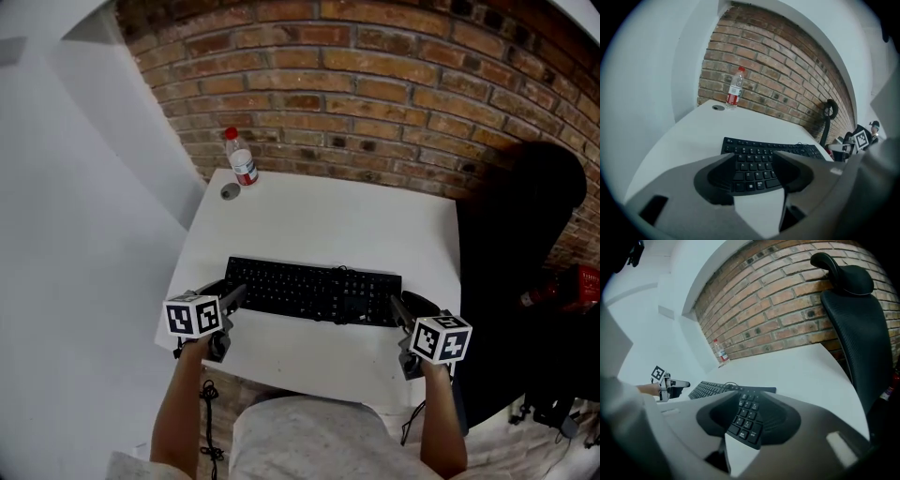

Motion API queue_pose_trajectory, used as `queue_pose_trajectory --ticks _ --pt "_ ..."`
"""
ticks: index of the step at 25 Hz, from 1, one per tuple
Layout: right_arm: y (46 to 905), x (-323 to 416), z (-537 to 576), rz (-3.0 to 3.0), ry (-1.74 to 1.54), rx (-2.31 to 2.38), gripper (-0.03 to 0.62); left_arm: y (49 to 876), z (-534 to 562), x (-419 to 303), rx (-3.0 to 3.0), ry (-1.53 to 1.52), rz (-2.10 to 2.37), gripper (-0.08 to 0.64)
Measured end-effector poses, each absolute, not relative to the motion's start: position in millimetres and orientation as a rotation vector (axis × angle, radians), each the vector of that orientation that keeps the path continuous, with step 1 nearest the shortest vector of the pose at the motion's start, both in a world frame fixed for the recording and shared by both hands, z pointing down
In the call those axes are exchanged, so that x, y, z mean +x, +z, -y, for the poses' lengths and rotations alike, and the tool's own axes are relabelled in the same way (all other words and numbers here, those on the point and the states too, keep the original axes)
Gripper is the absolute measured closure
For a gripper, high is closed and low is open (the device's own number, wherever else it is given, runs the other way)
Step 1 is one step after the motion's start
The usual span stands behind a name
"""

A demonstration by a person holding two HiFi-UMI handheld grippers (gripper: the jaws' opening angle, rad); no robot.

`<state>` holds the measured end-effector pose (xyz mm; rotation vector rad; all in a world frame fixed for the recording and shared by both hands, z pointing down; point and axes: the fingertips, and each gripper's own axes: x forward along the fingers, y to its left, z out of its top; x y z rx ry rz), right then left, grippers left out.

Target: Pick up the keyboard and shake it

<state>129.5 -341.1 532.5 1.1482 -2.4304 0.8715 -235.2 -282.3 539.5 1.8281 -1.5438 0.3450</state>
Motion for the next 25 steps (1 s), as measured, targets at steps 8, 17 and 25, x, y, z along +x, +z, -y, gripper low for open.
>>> queue_pose_trajectory --ticks 8,17,25 --pt "549.1 136.8 356.0 2.373 0.99 1.164 0.383 553.1 294.4 -258.9 1.762 0.406 1.491 0.213" --pt "565.8 132.5 369.3 2.283 1.102 1.194 0.333 569.4 316.9 -268.1 1.765 0.423 1.369 0.172" --pt "580.7 125.5 377.5 2.222 1.214 1.198 0.325 579.8 325.0 -259.7 1.788 0.456 1.247 0.175"
